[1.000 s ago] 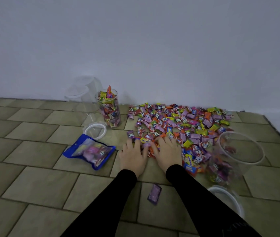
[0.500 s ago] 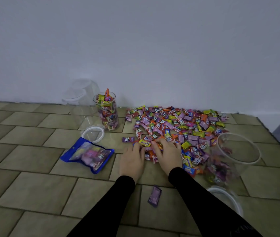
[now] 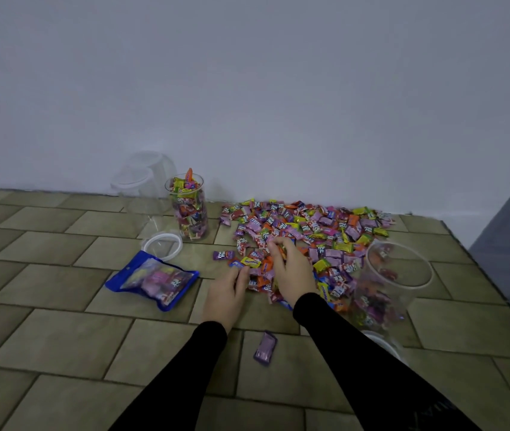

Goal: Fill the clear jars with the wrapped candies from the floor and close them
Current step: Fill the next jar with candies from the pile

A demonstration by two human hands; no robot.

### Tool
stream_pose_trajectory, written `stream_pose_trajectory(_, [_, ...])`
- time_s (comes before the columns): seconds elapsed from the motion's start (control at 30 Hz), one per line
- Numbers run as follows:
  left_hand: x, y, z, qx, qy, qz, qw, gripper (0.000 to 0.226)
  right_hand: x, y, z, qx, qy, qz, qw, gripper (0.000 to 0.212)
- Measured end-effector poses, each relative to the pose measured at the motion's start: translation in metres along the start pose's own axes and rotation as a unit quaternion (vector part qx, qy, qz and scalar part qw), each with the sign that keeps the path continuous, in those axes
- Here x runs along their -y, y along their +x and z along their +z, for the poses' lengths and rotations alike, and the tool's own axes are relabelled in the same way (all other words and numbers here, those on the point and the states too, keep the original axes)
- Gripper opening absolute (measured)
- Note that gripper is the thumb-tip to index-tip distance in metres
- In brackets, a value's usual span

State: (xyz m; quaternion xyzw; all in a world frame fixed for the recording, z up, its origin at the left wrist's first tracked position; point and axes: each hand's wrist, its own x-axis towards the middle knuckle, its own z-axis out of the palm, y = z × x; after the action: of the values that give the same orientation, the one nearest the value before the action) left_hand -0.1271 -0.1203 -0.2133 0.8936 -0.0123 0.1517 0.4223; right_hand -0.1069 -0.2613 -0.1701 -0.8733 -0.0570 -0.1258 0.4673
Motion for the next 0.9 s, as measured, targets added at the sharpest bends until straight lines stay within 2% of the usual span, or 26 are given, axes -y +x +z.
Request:
stream_pose_trajectory(0.1, [-0.002, -0.006, -0.001, 0.002, -0.017, -0.023, 1.000, 0.035, 0.014, 0.000, -0.012, -0.014, 0.043, -0.014, 0.999, 0.021])
stream_pose_trajectory(0.33, [-0.022, -0.008, -0.003, -0.030, -0.076, -0.088, 0.993, 0.036, 0.046, 0.012, -0.050, -0.068, 0.117, -0.044, 0.990, 0.022])
stream_pose_trajectory(0.47, [-0.069, -0.006, 0.005, -0.077, -0.176, -0.064, 0.979, 0.037, 0.056, 0.015, -0.086, -0.100, 0.160, -0.051, 0.981, 0.021])
stream_pose_trajectory(0.7, [-0.163, -0.006, 0.024, -0.088, -0.269, 0.033, 0.959, 0.040, 0.046, 0.010, -0.163, -0.171, 0.205, -0.059, 0.962, 0.016])
stream_pose_trajectory(0.9, [-0.215, -0.017, 0.048, -0.056, -0.351, 0.021, 0.934, 0.036, 0.009, 0.000, -0.199, -0.224, 0.280, 0.022, 0.933, 0.022])
